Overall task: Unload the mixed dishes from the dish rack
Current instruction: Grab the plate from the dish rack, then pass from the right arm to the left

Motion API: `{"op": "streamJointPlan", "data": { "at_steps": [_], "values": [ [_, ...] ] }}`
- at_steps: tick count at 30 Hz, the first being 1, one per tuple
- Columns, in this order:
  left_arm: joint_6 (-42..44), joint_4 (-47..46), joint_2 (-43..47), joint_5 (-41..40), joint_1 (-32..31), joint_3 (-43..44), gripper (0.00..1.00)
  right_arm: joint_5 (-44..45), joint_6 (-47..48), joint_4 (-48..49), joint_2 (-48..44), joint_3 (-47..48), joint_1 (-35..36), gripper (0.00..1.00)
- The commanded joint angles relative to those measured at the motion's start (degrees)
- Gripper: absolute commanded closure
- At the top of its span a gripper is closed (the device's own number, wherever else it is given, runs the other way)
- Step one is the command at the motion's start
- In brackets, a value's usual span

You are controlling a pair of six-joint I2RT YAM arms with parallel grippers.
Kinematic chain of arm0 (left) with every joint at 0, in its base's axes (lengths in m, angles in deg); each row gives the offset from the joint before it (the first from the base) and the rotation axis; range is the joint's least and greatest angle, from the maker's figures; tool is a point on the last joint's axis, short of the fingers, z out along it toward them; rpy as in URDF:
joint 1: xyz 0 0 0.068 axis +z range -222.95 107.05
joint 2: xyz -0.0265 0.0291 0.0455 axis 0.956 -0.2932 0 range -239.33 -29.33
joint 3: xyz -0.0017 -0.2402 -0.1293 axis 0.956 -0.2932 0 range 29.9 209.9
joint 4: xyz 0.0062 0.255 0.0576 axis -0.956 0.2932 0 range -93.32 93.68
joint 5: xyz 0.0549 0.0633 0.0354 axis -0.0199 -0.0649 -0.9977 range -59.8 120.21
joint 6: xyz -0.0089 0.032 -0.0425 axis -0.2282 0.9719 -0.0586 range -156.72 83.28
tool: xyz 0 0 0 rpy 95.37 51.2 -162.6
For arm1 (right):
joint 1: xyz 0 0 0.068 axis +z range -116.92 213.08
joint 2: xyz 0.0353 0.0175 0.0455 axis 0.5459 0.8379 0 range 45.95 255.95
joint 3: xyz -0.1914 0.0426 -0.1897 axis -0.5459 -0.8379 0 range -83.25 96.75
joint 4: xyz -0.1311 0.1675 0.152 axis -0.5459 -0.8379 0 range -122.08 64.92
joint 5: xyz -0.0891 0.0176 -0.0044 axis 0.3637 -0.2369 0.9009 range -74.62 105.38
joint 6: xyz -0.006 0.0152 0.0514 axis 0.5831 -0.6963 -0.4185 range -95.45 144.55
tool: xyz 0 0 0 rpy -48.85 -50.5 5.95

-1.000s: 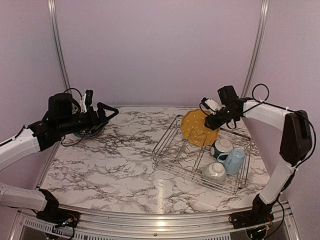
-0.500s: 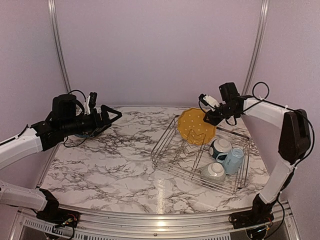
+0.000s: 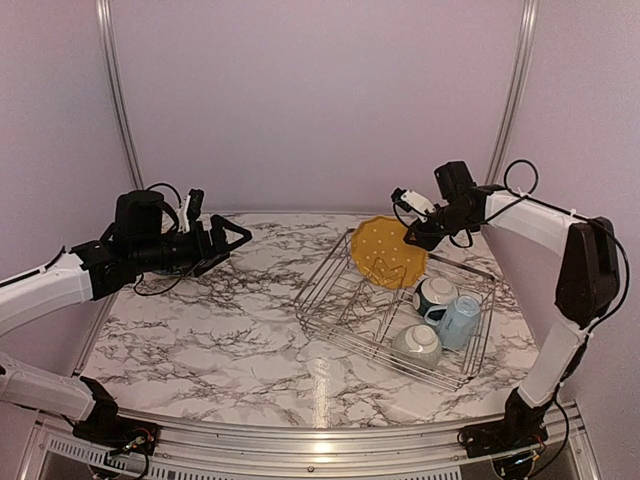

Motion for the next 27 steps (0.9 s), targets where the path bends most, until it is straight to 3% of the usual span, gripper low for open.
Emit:
{"op": "streamJointPlan", "data": {
  "at_steps": [1, 10, 16, 27],
  "values": [
    [0.11, 1.17, -1.29, 0.19, -0.75, 2.09, 0.01, 3.17, -3.31, -2.03, -4.64, 3.62, 2.24, 1.0],
    [-0.19, 0.76, -3.61, 0.08, -1.71, 3.11, 0.01, 21.3, -5.69, 0.12, -10.76, 1.1, 9.5, 1.0],
    [-0.21, 0.2, -4.89, 0.18, -2.38, 3.61, 0.01, 28.61, -6.94, 1.14, -15.84, -0.63, 13.43, 1.0],
    [0.16, -0.06, -6.16, -0.26, -2.69, 4.08, 0.01, 50.79, -8.7, 2.84, -21.67, -5.9, 27.76, 1.0]
  ]
}}
